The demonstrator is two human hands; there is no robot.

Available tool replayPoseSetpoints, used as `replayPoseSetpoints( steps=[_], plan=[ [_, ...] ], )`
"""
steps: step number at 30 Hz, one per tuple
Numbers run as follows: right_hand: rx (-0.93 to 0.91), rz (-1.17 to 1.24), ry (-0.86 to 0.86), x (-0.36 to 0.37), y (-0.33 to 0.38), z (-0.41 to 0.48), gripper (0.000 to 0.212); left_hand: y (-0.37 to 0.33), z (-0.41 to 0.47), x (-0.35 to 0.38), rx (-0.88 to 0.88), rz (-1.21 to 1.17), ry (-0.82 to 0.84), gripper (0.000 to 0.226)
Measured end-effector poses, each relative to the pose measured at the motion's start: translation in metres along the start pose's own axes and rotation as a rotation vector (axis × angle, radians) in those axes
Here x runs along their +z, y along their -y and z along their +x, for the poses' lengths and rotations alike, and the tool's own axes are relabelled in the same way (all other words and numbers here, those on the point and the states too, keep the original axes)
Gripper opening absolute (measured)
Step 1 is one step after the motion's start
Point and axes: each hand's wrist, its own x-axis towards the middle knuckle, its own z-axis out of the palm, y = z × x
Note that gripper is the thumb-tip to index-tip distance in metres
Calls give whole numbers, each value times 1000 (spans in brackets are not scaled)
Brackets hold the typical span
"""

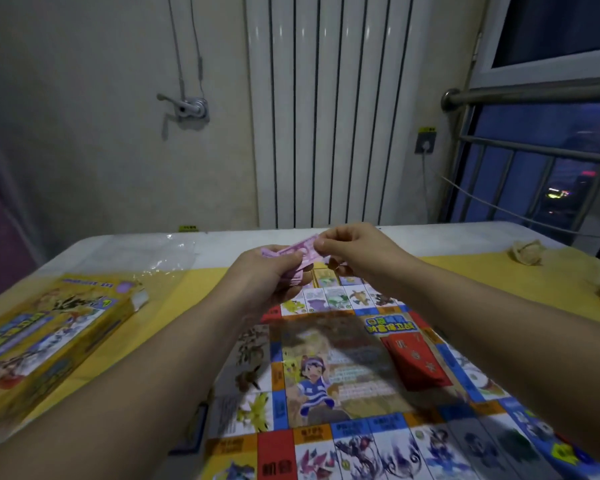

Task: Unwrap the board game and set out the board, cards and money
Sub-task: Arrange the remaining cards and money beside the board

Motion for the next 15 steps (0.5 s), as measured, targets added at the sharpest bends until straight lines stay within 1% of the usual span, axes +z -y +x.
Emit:
replayPoseSetpoints(
  steps=[3,4,5,7,8,10,13,15],
  plan=[
    [3,69,18,3,-5,16,11,-2,15,-5,29,21,-37,13],
    [6,71,-4,1,-7,25,9,-3,19,-7,31,10,-49,8],
    [7,74,-48,-3,-9,36,7,-4,23,-9,29,-10,-64,4],
    [15,50,-191,-16,-19,65,5,-5,32,-14,19,-56,-103,6],
    [26,9,-258,-21,-27,81,9,-5,36,-17,12,-78,-122,8],
    [55,-99,-323,-27,-47,111,23,-4,43,-23,-8,-115,-153,12],
    [108,-265,-371,-26,-81,142,29,-1,49,-31,-42,-154,-164,20],
    [178,-391,-367,-24,-100,150,33,3,52,-37,-25,-151,-157,23]
  ],
)
